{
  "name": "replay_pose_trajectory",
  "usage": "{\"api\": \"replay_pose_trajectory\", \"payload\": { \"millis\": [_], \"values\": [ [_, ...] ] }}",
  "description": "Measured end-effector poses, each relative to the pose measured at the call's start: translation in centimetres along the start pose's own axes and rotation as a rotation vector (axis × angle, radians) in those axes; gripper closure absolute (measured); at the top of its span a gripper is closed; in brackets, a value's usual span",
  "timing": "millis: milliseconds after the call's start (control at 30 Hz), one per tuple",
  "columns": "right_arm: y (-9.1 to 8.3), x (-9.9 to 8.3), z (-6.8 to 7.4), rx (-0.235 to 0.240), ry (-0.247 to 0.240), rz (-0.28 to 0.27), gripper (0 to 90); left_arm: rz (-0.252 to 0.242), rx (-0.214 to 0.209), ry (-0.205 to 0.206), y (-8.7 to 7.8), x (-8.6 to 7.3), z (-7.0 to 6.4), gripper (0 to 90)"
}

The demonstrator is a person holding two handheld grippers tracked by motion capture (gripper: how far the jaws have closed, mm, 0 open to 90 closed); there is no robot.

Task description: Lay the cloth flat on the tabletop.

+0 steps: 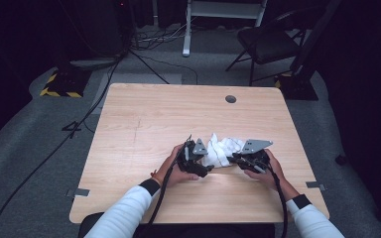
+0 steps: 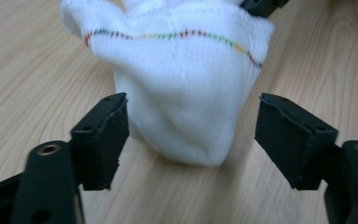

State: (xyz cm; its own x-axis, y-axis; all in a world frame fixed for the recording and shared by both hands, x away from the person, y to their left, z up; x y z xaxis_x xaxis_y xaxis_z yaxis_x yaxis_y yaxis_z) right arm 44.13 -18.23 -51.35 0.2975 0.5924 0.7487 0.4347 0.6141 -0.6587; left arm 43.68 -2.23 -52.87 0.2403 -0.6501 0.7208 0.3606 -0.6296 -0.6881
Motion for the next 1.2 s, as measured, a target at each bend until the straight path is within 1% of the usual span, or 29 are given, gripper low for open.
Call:
{"api": "replay_pose_trajectory", "payload": {
  "millis": [33, 67, 100, 133, 167, 200, 233, 300, 333, 433, 500, 533, 567, 600, 667, 700, 733, 800, 833, 867, 900, 933, 967, 1000, 1033, 1100, 1133, 1167, 1200],
  "values": [
    [0.0, 0.0, 0.0, 0.0, 0.0, 0.0, 80.0, 0.0, 0.0, 0.0, 0.0, 0.0, 0.0, 34.7],
    [0.0, 0.0, 0.0, 0.002, -0.001, -0.003, 79.7, 0.012, 0.009, 0.014, 0.3, 0.0, 0.0, 34.7],
    [-0.2, -0.1, -0.1, -0.004, 0.001, -0.006, 77.2, 0.011, -0.009, 0.019, 0.4, 0.0, 0.1, 43.3],
    [-0.3, -0.1, -0.1, -0.008, 0.002, -0.005, 77.0, 0.011, -0.009, 0.019, 0.4, 0.0, 0.1, 50.8],
    [-0.4, -0.2, -0.3, -0.011, 0.003, -0.007, 76.8, 0.003, -0.02, 0.039, 0.0, 0.1, 0.2, 56.6],
    [-0.5, -0.2, -0.4, -0.014, 0.007, -0.013, 76.5, 0.003, -0.02, 0.039, 0.0, 0.1, 0.2, 61.1],
    [-0.6, -0.2, -0.6, -0.018, 0.011, -0.019, 75.8, 0.01, -0.005, 0.067, -0.3, 0.0, 0.4, 65.2],
    [-0.9, -0.3, -1.0, -0.028, 0.028, -0.022, 76.1, 0.023, 0.006, 0.088, -0.6, -0.1, 0.5, 66.4],
    [-0.9, -0.3, -1.0, -0.028, 0.028, -0.022, 76.1, 0.023, 0.006, 0.088, -0.6, -0.1, 0.5, 66.4],
    [-1.0, -0.4, -1.1, -0.026, 0.032, -0.019, 81.6, 0.022, 0.018, 0.095, -1.3, -0.1, 0.8, 67.8],
    [-1.0, -0.4, -1.1, -0.026, 0.022, -0.013, 85.3, 0.012, 0.019, 0.094, -1.9, -0.1, 1.1, 70.5],
    [-1.0, -0.4, -1.1, -0.026, 0.022, -0.013, 85.3, 0.0, 0.013, 0.089, -2.3, 0.0, 1.2, 70.5],
    [-1.0, -0.4, -1.0, -0.022, 0.021, -0.011, 85.8, -0.019, 0.015, 0.083, -2.9, -0.1, 1.5, 75.9],
    [-1.0, -0.5, -1.0, -0.019, 0.022, -0.01, 86.0, -0.023, 0.013, 0.078, -3.2, -0.2, 1.7, 77.5],
    [-0.9, -0.5, -1.0, -0.016, 0.021, -0.009, 86.2, -0.024, 0.007, 0.074, -3.3, -0.2, 1.7, 77.4],
    [-0.9, -0.6, -1.0, -0.015, 0.018, -0.006, 86.3, -0.028, 0.002, 0.061, -3.3, -0.3, 1.8, 77.4],
    [-1.0, -0.6, -0.9, -0.014, 0.019, -0.007, 85.9, -0.035, -0.017, 0.032, -3.2, -0.3, 1.9, 65.4],
    [-1.0, -0.5, -0.9, -0.016, 0.019, -0.007, 84.7, -0.029, -0.014, 0.032, -3.0, -0.3, 1.8, 55.6],
    [-1.1, -0.4, -1.0, -0.026, 0.022, -0.019, 79.3, -0.024, -0.007, 0.03, -2.8, -0.2, 1.7, 48.7],
    [-1.1, -0.3, -1.1, -0.034, 0.022, -0.026, 74.8, -0.02, 0.01, 0.028, -2.6, -0.1, 1.6, 43.4],
    [-1.1, -0.3, -1.1, -0.034, 0.022, -0.026, 74.8, -0.022, 0.03, 0.031, -2.4, 0.1, 1.6, 43.4],
    [-1.1, -0.2, -1.1, -0.04, 0.031, -0.03, 71.8, -0.029, 0.032, 0.026, -2.3, 0.3, 1.5, 41.9],
    [-1.1, -0.1, -1.2, -0.044, 0.039, -0.044, 69.4, -0.057, 0.02, 0.018, -2.1, 0.8, 1.3, 40.3],
    [-1.1, -0.1, -1.2, -0.044, 0.039, -0.044, 69.4, -0.057, 0.02, 0.018, -2.1, 0.8, 1.3, 40.7],
    [-1.1, 0.0, -1.3, -0.047, 0.042, -0.045, 66.9, -0.061, 0.015, 0.017, -1.9, 0.9, 1.2, 40.7],
    [-0.9, 0.1, -1.1, -0.042, 0.042, -0.043, 66.1, -0.037, 0.002, 0.026, -1.4, 1.0, 0.8, 41.9],
    [-0.5, 0.2, -0.9, -0.039, 0.037, -0.034, 68.4, -0.01, -0.01, 0.056, -0.9, 0.8, 0.5, 53.6],
    [-0.4, 0.2, -0.7, -0.035, 0.031, -0.028, 70.3, 0.005, -0.005, 0.074, -0.7, 0.7, 0.5, 57.9],
    [-0.4, 0.2, -0.7, -0.035, 0.031, -0.028, 70.3, 0.005, -0.005, 0.074, -0.7, 0.7, 0.5, 64.2]
  ]
}}
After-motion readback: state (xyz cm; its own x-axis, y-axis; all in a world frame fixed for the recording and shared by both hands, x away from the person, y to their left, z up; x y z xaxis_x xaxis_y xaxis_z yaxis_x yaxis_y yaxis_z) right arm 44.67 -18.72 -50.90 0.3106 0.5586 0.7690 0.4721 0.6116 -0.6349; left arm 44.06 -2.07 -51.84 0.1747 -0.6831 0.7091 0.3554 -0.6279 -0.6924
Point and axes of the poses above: each handheld gripper's, and its own axes: y roughly forward along the jaws, x roughly out of its top, z roughly to its left, the point moved 7 cm from there along y, roughly forward along the jaws, and after that the axes turned 3 degrees about y, right-handed, at the moved point
